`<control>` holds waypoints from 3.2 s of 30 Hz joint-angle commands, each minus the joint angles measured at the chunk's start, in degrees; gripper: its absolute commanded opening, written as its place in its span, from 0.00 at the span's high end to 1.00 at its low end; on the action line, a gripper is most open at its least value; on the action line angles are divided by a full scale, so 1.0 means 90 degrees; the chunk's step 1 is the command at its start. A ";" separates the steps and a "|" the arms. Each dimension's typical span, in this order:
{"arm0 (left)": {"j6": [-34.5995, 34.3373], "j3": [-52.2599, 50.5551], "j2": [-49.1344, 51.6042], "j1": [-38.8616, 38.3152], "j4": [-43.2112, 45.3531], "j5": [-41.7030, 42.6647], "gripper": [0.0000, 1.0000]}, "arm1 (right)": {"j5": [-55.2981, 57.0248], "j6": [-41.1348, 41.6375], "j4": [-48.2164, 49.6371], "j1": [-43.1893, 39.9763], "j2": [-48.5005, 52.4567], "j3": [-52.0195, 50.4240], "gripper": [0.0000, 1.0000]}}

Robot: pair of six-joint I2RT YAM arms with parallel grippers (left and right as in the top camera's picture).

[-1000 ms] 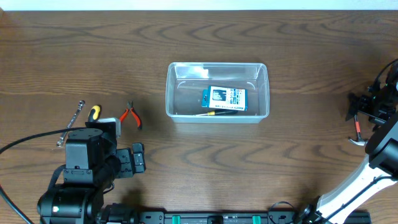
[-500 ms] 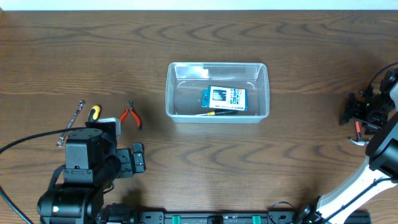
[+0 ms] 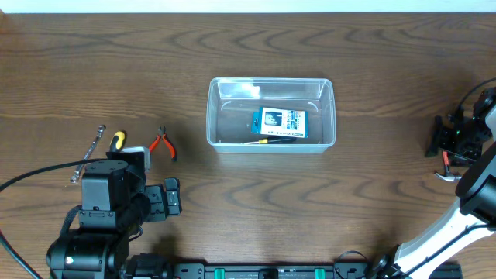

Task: Pack container
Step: 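Move right gripper to the red-handled hammer and grasp its handle, then carry hammer with right gripper into the container and release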

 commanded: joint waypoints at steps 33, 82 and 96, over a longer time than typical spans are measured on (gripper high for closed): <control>0.0090 0.0102 0.0024 0.0024 0.0005 -0.0034 0.02 | -0.0121 0.0202 0.0117 -0.0015 0.0260 -0.0250 0.99; 0.0087 0.0102 0.0024 0.0024 0.0000 -0.0032 0.02 | -0.0539 -0.4855 -0.0231 0.6637 0.0636 0.2101 0.99; 0.0087 0.0102 0.0024 0.0024 0.0015 -0.0032 0.02 | -0.0537 -0.4085 -0.0328 0.6591 -0.0199 0.2161 0.01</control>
